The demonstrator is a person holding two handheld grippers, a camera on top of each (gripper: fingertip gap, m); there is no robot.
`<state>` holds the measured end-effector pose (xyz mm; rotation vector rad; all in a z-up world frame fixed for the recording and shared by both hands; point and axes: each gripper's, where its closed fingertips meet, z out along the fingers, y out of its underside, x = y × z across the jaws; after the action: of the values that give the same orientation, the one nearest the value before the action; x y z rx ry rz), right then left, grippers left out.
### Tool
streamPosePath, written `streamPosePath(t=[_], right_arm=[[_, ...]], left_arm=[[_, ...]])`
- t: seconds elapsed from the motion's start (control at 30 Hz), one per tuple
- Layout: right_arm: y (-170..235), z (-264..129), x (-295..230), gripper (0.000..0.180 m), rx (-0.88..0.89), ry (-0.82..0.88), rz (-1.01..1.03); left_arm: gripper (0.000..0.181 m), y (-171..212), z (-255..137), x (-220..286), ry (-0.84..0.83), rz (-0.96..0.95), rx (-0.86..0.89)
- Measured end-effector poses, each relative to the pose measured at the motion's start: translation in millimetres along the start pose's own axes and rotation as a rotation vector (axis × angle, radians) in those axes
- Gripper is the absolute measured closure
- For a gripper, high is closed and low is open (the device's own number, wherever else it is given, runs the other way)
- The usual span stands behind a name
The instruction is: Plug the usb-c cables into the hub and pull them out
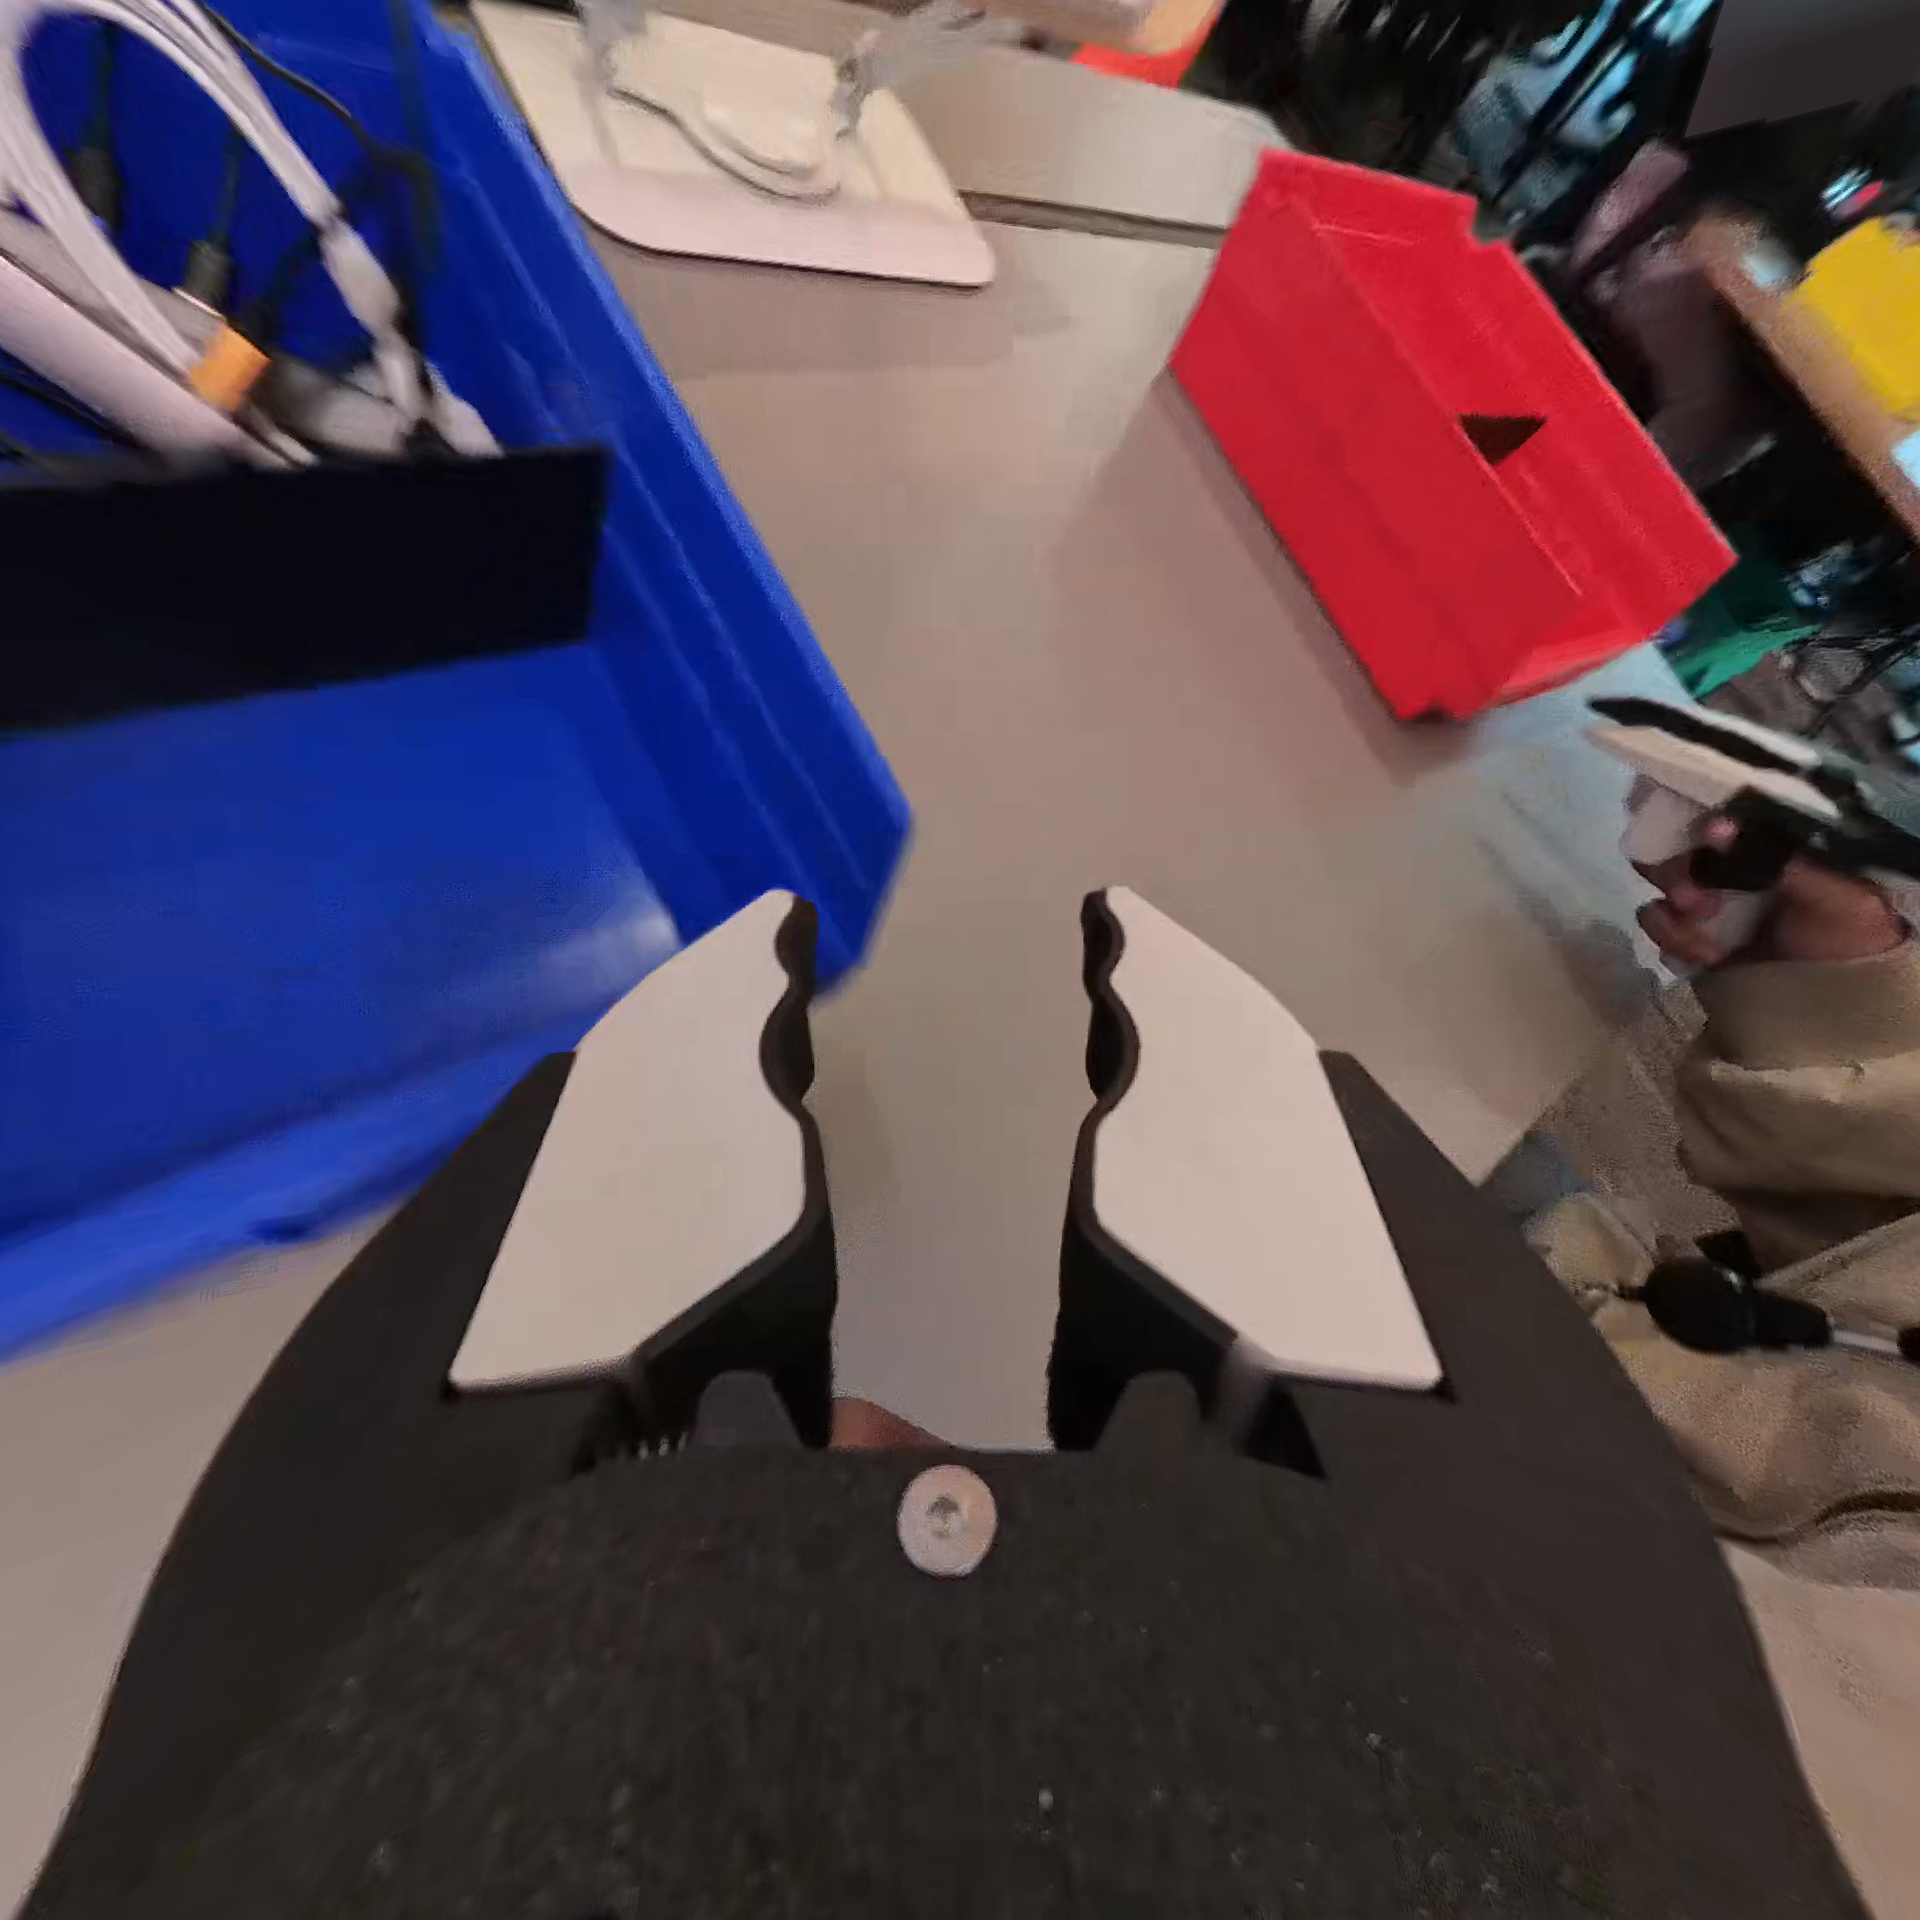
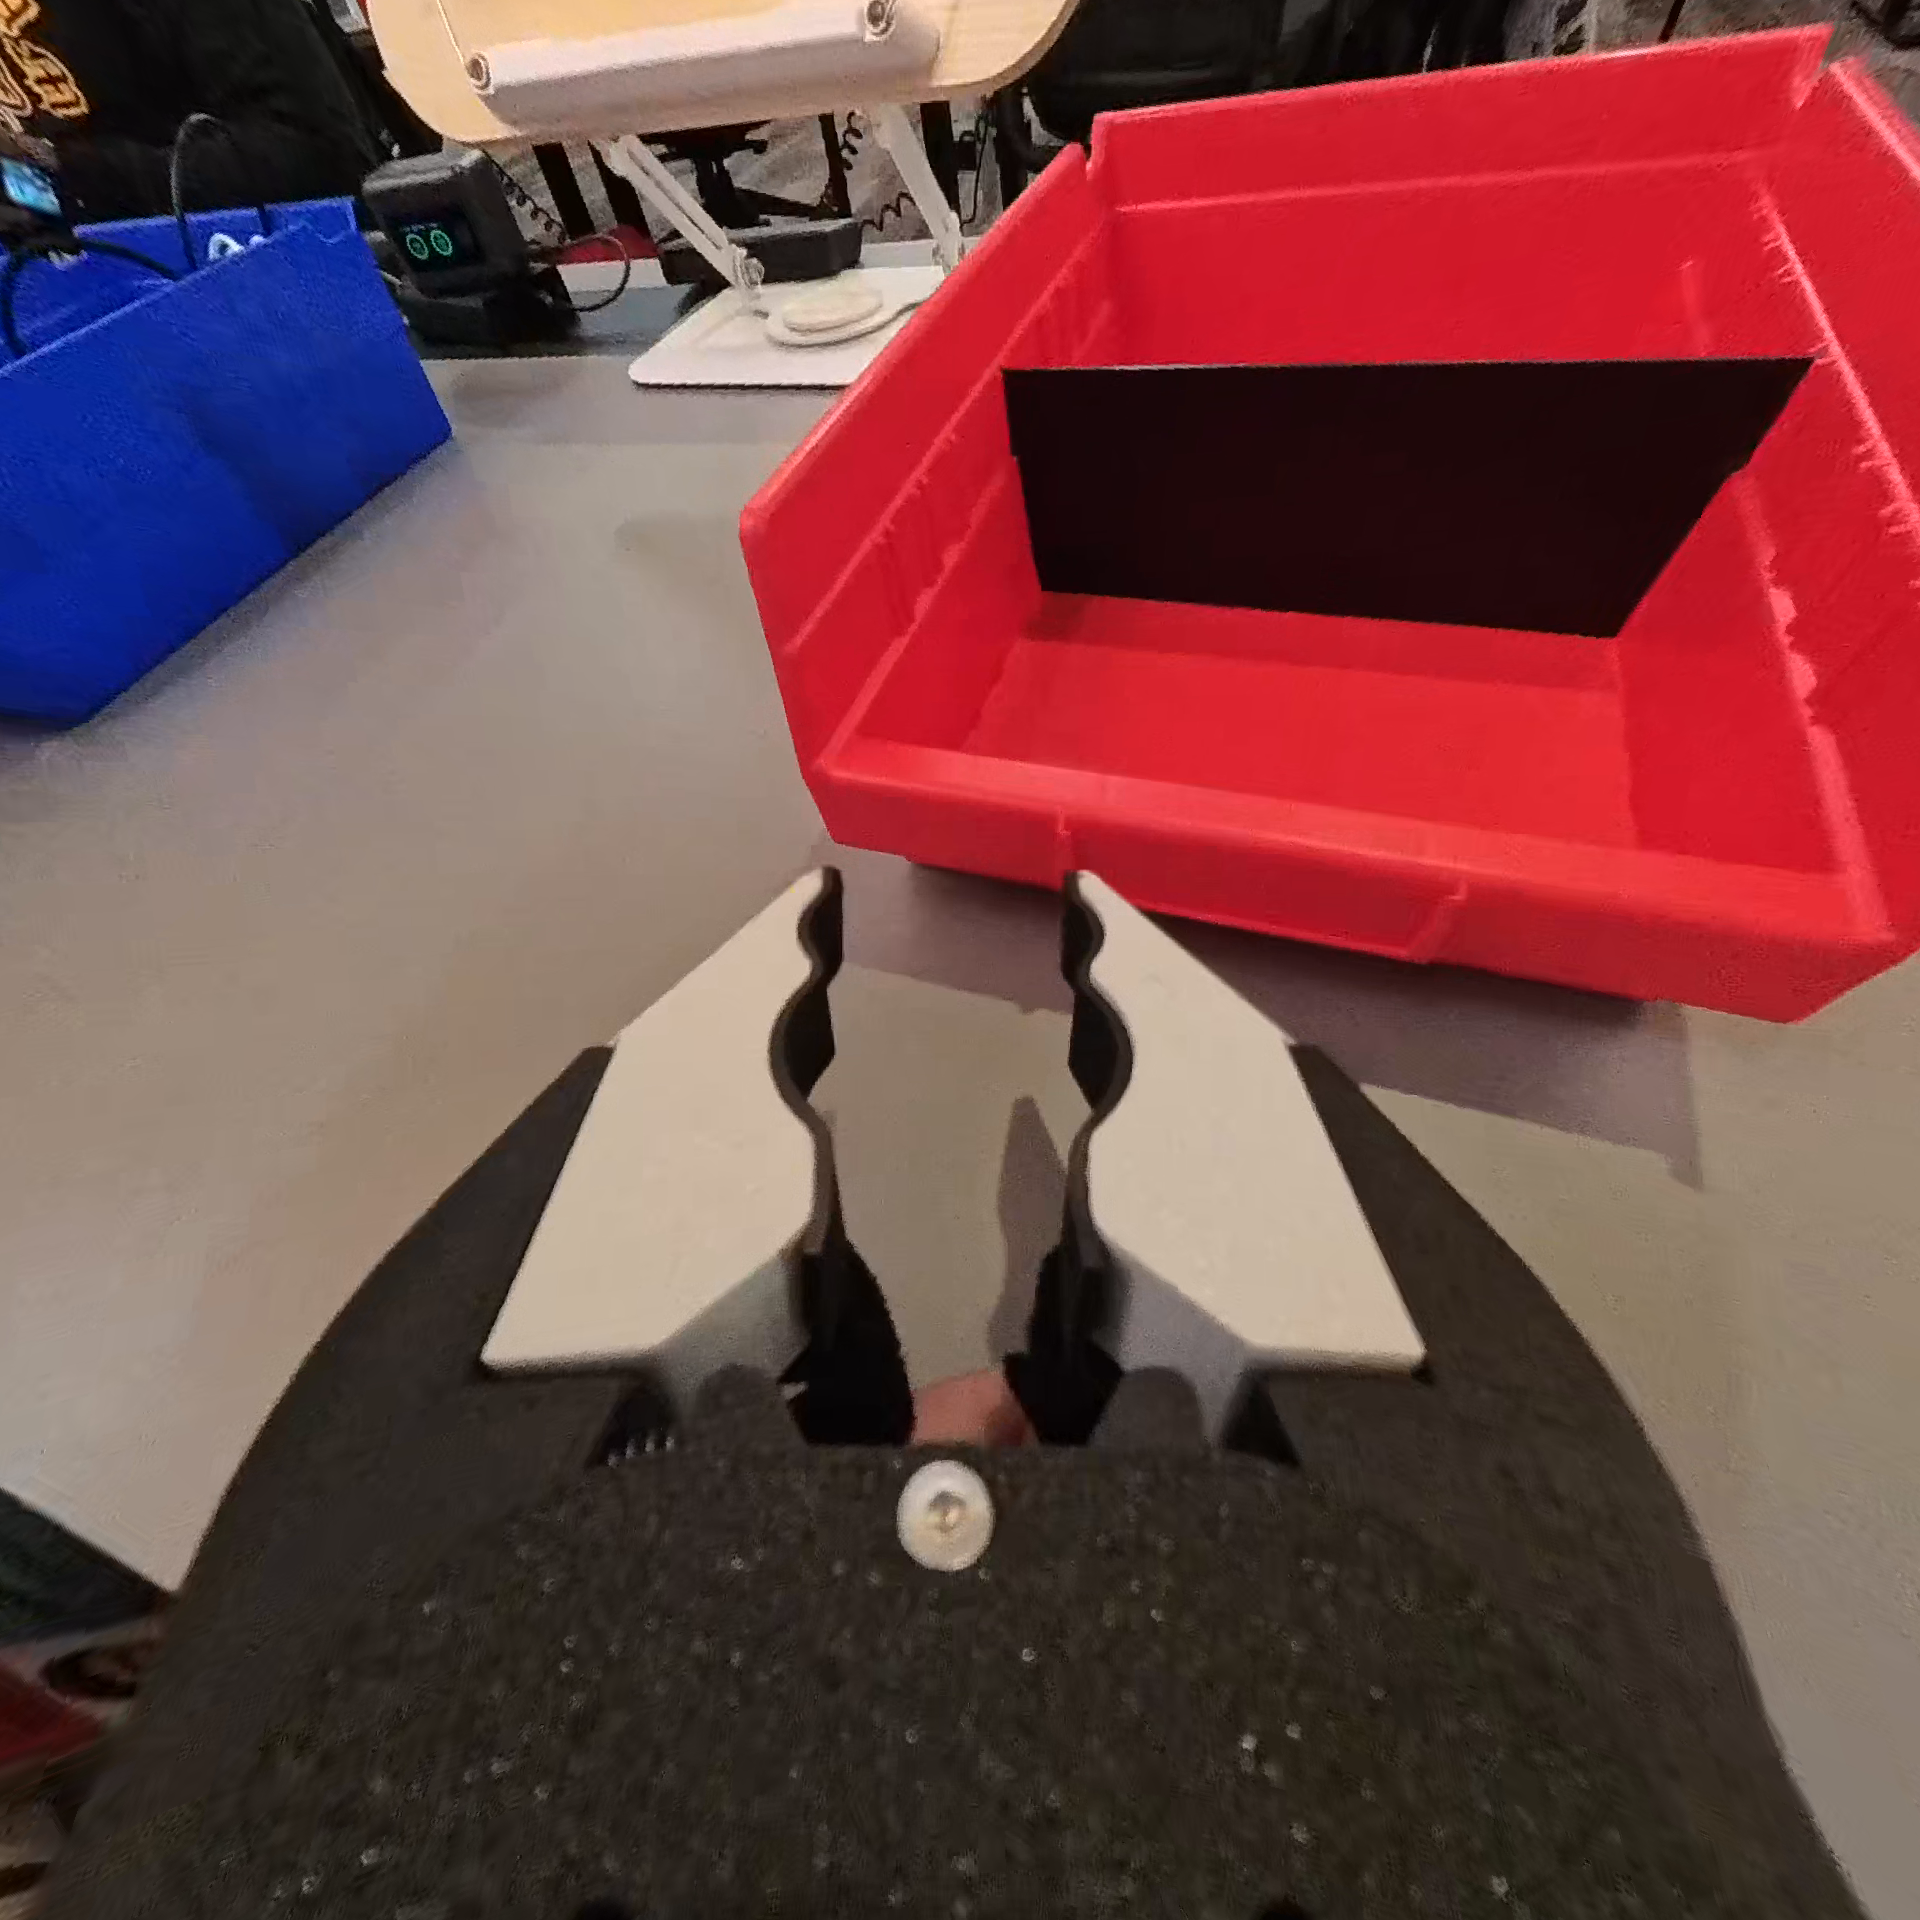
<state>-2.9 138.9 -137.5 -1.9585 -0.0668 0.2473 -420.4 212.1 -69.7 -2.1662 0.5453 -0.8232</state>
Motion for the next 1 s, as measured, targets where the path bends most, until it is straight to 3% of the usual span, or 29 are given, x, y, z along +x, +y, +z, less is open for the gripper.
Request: streamPosePath(t=[0.2, 0.27, 0.33, 0.47, 0.63, 0.77, 1.0], right_arm=[[-3.3, 1.6, -5.2, 0.138, 0.016, -0.037, 0.024], [-3.9, 1.2, -6.7, 0.138, 0.018, -0.043, 0.018], [-2.7, 1.2, -7.9, 0.138, 0.016, -0.050, 0.018], [1.7, 0.1, -5.8, 0.138, 0.002, -0.053, 0.022], [1.6, -6.5, -0.2, 0.138, 0.011, -0.055, 0.062], [-1.5, -9.8, -1.4, 0.142, 0.033, -0.073, 0.079], [-0.8, -5.7, -10.8, 0.142, 0.019, -0.110, 0.077]], left_arm=[[0.131, -112.1, 30.7, -129.4, -0.262, -0.087, -0.085], [0.133, -127.0, 48.6, -181.4, -0.385, -0.180, -0.160], [0.133, -131.3, 70.7, -208.5, -0.405, -0.293, -0.240], [0.133, -129.5, 111.1, -230.8, -0.397, -0.396, -0.275], [0.134, -108.3, 127.7, -254.1, -0.494, -0.474, -0.309], [0.156, -102.6, 140.1, -252.4, -0.386, -0.599, -0.268], [0.158, -134.6, 127.9, -229.1, -0.204, -0.539, -0.058]])
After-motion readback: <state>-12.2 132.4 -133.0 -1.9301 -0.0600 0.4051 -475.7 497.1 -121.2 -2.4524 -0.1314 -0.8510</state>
